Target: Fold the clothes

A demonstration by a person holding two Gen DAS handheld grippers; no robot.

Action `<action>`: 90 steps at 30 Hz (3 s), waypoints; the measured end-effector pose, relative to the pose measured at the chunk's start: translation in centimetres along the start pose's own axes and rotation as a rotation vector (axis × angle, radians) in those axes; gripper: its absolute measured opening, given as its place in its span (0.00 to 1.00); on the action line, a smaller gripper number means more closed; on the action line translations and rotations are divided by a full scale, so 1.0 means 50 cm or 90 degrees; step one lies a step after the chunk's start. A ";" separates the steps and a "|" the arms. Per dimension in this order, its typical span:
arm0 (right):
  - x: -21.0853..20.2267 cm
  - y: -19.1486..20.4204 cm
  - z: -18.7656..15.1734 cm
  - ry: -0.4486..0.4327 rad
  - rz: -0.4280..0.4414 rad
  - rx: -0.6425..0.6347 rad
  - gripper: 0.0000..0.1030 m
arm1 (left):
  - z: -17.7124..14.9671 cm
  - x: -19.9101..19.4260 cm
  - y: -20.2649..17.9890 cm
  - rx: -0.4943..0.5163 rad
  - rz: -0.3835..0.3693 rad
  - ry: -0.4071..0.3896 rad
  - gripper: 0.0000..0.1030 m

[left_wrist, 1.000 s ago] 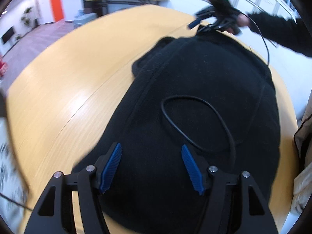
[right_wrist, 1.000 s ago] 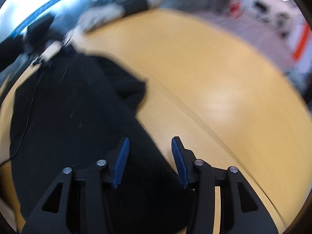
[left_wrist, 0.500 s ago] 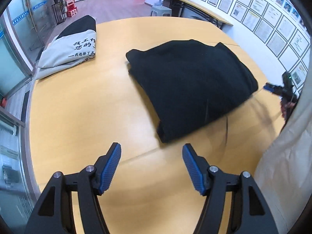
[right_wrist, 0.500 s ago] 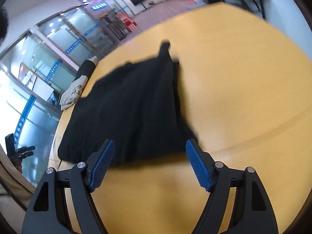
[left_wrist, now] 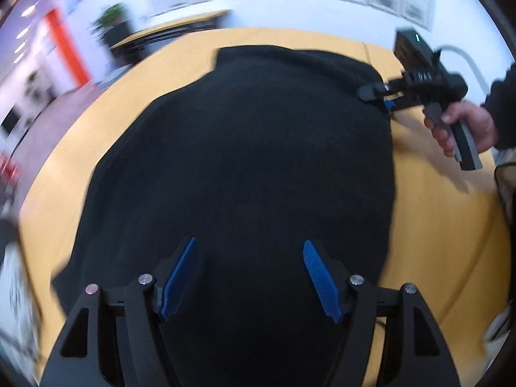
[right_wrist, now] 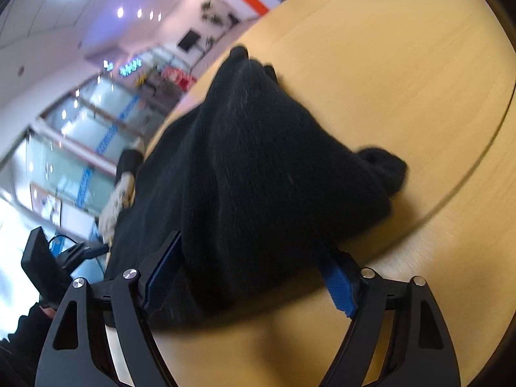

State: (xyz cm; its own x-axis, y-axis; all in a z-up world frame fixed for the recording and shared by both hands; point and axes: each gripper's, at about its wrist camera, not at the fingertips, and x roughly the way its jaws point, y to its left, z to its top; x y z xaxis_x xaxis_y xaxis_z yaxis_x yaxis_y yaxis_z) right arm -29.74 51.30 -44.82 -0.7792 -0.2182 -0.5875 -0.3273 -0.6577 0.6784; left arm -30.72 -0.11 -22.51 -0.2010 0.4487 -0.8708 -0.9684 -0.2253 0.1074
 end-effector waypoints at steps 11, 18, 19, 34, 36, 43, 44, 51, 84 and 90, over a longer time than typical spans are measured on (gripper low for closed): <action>-0.023 0.024 0.074 -0.082 0.052 -0.008 0.22 | 0.057 0.095 -0.006 0.015 -0.060 -0.018 0.82; -0.135 0.049 0.119 -0.127 -0.018 -0.206 0.22 | 0.131 0.135 -0.025 0.065 -0.074 -0.021 0.84; -0.145 0.051 0.122 -0.128 -0.019 -0.224 0.22 | 0.147 0.150 -0.034 0.079 -0.077 -0.023 0.84; -0.151 0.162 0.069 -0.091 0.182 -0.289 0.22 | 0.244 0.219 -0.082 0.051 -0.093 -0.035 0.96; -0.155 0.138 0.078 -0.087 0.179 -0.274 0.22 | 0.224 0.206 -0.070 0.055 -0.089 -0.035 0.95; -0.144 0.181 0.103 -0.084 0.273 -0.279 0.23 | 0.250 0.241 -0.086 -0.004 -0.117 -0.034 1.00; -0.145 0.202 0.102 -0.084 0.293 -0.290 0.23 | 0.262 0.244 -0.096 -0.011 -0.124 -0.045 1.00; -0.140 0.222 0.080 -0.061 0.298 -0.332 0.23 | 0.209 0.191 -0.081 -0.059 -0.110 -0.104 0.91; 0.063 0.291 -0.370 0.139 0.307 -1.098 0.43 | 0.252 -0.040 -0.047 -0.035 -0.051 -0.187 0.92; 0.059 0.285 -0.360 0.147 0.326 -1.119 0.47 | 0.211 0.031 -0.114 0.017 -0.099 -0.148 0.91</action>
State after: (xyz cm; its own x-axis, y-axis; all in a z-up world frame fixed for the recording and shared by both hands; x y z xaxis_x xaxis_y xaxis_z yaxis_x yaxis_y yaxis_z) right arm -27.06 28.31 -44.83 -0.4812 -0.5973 -0.6416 0.8749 -0.3726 -0.3093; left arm -27.07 10.96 -19.40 -0.0746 0.6627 -0.7451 -0.9932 -0.1160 -0.0037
